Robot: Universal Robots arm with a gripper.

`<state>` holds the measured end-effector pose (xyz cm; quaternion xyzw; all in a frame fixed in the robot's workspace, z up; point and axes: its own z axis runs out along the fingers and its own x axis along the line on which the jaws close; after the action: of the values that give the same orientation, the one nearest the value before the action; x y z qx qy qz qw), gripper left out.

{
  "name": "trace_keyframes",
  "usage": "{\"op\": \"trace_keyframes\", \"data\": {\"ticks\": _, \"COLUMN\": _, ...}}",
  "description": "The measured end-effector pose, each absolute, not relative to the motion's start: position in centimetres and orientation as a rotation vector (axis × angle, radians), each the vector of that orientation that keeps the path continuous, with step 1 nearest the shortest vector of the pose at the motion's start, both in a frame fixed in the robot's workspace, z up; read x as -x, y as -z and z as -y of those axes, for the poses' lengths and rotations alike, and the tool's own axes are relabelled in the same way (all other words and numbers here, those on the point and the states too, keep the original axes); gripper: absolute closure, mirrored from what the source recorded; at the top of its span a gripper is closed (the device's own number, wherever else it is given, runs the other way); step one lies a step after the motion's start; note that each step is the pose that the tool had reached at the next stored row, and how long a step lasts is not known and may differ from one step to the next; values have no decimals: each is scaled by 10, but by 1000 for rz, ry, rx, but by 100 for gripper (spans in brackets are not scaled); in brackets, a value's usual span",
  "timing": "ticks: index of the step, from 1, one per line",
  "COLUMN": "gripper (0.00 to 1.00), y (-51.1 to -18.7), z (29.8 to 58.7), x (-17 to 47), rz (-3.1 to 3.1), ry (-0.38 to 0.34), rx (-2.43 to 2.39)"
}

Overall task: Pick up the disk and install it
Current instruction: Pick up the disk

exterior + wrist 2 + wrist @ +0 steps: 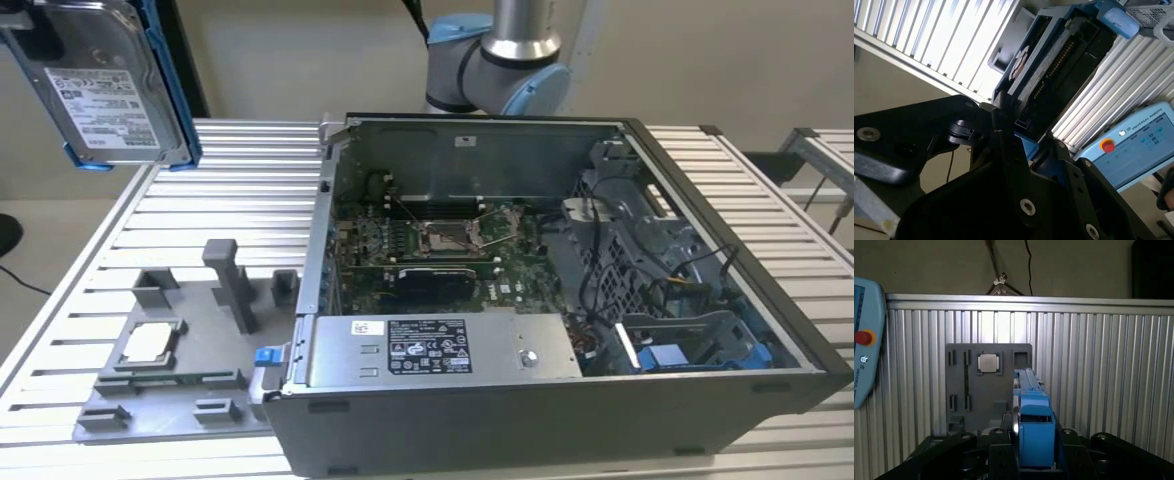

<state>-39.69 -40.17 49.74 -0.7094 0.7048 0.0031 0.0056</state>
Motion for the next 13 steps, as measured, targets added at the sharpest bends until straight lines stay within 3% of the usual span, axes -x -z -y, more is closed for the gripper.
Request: {"op": "trace_keyframes", "data": {"ticks": 13, "gripper": 100, "y": -497, "z": 402, "x": 363, "rz": -2206, "ry": -10, "rx": 2221}}
